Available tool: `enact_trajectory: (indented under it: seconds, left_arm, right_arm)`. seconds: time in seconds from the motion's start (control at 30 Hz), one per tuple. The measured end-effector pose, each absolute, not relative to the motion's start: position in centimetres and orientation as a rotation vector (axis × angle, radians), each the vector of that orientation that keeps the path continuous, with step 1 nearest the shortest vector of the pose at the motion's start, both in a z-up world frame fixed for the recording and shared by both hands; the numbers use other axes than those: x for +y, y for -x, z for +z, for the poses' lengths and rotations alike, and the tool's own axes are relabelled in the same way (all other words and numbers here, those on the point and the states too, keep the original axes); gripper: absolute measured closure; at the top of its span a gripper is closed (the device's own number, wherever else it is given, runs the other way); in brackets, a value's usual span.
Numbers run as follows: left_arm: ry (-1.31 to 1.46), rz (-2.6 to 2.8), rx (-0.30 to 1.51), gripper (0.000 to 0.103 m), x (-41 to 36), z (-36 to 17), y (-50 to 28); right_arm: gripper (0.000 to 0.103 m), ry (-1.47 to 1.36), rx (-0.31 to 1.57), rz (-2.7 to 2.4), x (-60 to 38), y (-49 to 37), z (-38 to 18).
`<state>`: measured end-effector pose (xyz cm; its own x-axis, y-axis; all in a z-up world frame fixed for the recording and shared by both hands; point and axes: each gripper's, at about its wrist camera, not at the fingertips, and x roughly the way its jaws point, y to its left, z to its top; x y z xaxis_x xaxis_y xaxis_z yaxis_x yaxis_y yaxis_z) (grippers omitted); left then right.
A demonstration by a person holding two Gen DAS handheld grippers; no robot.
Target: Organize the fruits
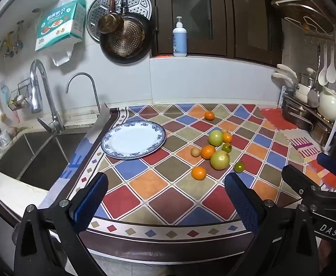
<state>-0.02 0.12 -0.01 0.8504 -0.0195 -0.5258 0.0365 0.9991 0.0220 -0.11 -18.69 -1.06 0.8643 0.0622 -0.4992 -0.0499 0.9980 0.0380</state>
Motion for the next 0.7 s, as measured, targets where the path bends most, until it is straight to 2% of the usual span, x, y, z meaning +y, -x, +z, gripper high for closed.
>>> enact_trajectory:
  seconds: [0.7]
  left_arm:
    - [-0.05,-0.013,0.522,0.0,-0.8,1.0,0.3]
  right_arm:
    - [0.001,-0.034,0.504,0.059,-19.6,0.5,-0.5]
